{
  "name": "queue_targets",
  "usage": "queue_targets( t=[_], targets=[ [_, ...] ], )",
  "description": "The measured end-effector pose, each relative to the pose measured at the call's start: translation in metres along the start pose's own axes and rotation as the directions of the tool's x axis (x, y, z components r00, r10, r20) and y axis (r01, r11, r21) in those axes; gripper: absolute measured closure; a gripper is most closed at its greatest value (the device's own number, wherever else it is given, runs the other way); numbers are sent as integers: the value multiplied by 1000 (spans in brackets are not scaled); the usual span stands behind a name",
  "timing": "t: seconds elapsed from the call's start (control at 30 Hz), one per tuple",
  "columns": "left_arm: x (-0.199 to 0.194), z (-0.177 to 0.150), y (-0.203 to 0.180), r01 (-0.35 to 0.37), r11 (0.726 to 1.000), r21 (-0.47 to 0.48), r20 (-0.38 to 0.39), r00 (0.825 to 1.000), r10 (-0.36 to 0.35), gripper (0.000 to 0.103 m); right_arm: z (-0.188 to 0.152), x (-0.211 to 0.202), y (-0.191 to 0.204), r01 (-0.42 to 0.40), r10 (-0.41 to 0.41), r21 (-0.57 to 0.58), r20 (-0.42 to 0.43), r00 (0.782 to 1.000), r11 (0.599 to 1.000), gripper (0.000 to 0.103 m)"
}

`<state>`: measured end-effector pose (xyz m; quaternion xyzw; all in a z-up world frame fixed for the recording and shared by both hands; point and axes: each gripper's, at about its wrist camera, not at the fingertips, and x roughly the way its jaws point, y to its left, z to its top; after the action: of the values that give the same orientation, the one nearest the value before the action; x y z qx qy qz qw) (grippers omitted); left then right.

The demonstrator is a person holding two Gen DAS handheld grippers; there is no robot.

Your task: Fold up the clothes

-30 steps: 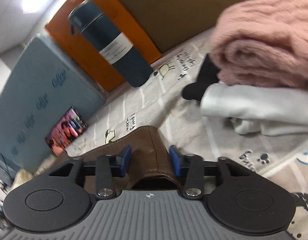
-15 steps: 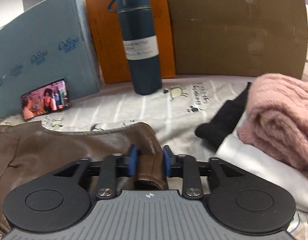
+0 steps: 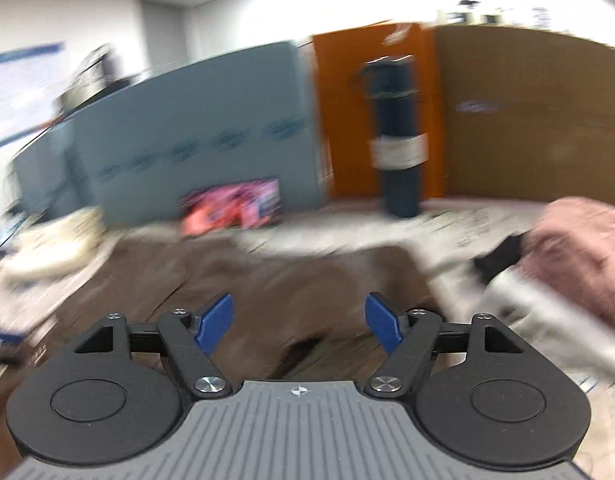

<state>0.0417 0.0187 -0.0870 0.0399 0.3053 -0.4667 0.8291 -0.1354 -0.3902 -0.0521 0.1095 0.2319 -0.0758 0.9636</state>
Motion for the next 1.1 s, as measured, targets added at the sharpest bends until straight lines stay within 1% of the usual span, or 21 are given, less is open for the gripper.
queue_targets(
  t=[0.1,0.13,0.17,0.2,0.23,0.27,0.33,0.4,0.5,0.57,0.63,0.67,0.77,0.8,0.83,0.87,0.9,0.93,0.97,1.03,1.1],
  targets=[
    [-9,-3,-6,48,998,29,62,997,-50,30,-26,0,20,-37,32,-67,-78,996,997,30],
    [-10,-2,-6,65,997,28,76,995,-67,34,-34,1,24,-38,29,-84,-101,994,996,30],
    [-10,-2,-7,80,996,25,83,993,-82,43,-39,4,26,-38,28,-89,-118,993,995,30],
    [-7,-2,-8,74,997,30,72,995,-76,72,-44,6,28,-40,28,-90,-133,991,995,29],
    [-3,-3,-11,36,998,49,56,998,-38,94,-48,6,27,-43,31,-84,-141,989,996,27],
    [1,-4,-14,-3,998,68,41,999,1,100,-52,6,26,-40,29,-77,-144,989,996,26],
    [0,-5,-19,-39,995,86,58,998,34,102,-56,3,27,-39,29,-72,-138,990,997,25],
    [-9,0,-25,-83,988,130,132,989,66,102,-58,-2,26,-48,38,-76,-127,991,996,21],
    [-12,13,-32,-128,973,194,179,979,93,102,-60,-7,21,-39,29,-84,-111,993,996,17],
    [0,18,-34,-148,959,241,126,985,121,101,-61,-8,19,-10,-1,-86,-117,993,996,17],
    [12,17,-33,-155,950,269,62,988,144,98,-65,-8,16,15,-26,-83,-138,990,996,17],
    [19,16,-31,-163,946,279,27,986,162,95,-68,-8,15,27,-39,-88,-145,989,996,17],
    [23,11,-30,-200,934,297,8,978,207,87,-75,-11,15,55,-72,-125,-142,987,991,12],
    [21,10,-30,-215,931,295,20,975,220,81,-76,-11,16,64,-83,-139,-137,987,988,10],
    [19,10,-30,-231,928,292,32,972,232,71,-77,-11,16,71,-91,-150,-133,987,986,10],
    [15,10,-30,-260,922,288,52,965,256,66,-78,-12,17,71,-91,-155,-127,988,985,10],
    [10,9,-29,-288,915,281,82,958,276,60,-78,-14,17,67,-86,-161,-117,989,985,10],
    [2,9,-29,-304,914,267,110,952,285,49,-77,-17,17,62,-80,-164,-103,992,985,10],
    [-6,8,-29,-320,913,252,137,946,294,43,-77,-22,17,54,-68,-170,-81,994,984,10],
    [-28,6,-30,-312,923,224,210,941,266,25,-78,-34,17,39,-46,-184,-36,998,982,9],
    [-48,0,-36,-263,939,223,261,944,203,12,-80,-48,19,34,-31,-213,14,999,976,5]
  ],
)
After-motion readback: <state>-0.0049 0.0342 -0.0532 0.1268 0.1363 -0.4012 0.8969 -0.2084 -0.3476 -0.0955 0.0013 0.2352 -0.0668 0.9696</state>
